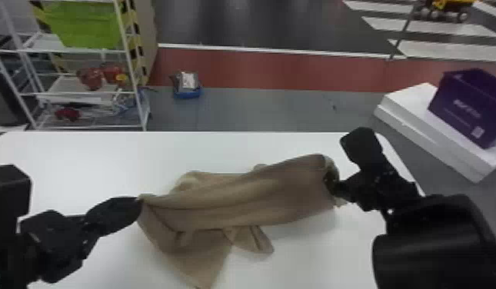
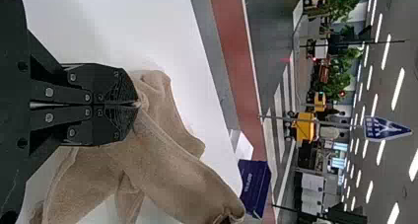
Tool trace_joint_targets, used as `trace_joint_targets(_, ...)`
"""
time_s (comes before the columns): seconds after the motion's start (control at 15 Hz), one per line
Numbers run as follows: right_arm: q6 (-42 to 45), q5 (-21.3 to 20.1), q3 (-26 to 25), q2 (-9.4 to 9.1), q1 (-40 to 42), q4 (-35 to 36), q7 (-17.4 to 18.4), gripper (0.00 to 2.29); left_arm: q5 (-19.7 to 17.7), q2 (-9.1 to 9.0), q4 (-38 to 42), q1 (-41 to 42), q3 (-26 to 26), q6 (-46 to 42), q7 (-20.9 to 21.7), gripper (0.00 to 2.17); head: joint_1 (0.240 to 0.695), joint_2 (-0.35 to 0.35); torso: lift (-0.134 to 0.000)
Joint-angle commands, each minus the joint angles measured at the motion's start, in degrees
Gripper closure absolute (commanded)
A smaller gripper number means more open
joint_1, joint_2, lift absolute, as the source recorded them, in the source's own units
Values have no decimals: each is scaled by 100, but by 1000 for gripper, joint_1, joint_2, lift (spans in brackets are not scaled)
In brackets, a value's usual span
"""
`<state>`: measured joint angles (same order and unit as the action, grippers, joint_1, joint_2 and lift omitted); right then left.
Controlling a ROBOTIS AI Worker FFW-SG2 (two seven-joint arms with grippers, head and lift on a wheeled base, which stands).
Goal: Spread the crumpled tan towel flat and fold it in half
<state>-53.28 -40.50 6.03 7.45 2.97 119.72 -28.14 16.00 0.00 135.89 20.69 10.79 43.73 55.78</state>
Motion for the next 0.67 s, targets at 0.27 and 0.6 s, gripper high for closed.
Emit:
trace_joint_targets(0.27,6,42,-58,19,-87,-186,-183,1436,9,-15,-1,-4,28,0,21,1878,695,-108,-123)
trace_joint_targets(0.6,533,359,-471,37,160,297,-402,1953,-35,-15,289,5,336,-17,214,1882,695,-109,-123)
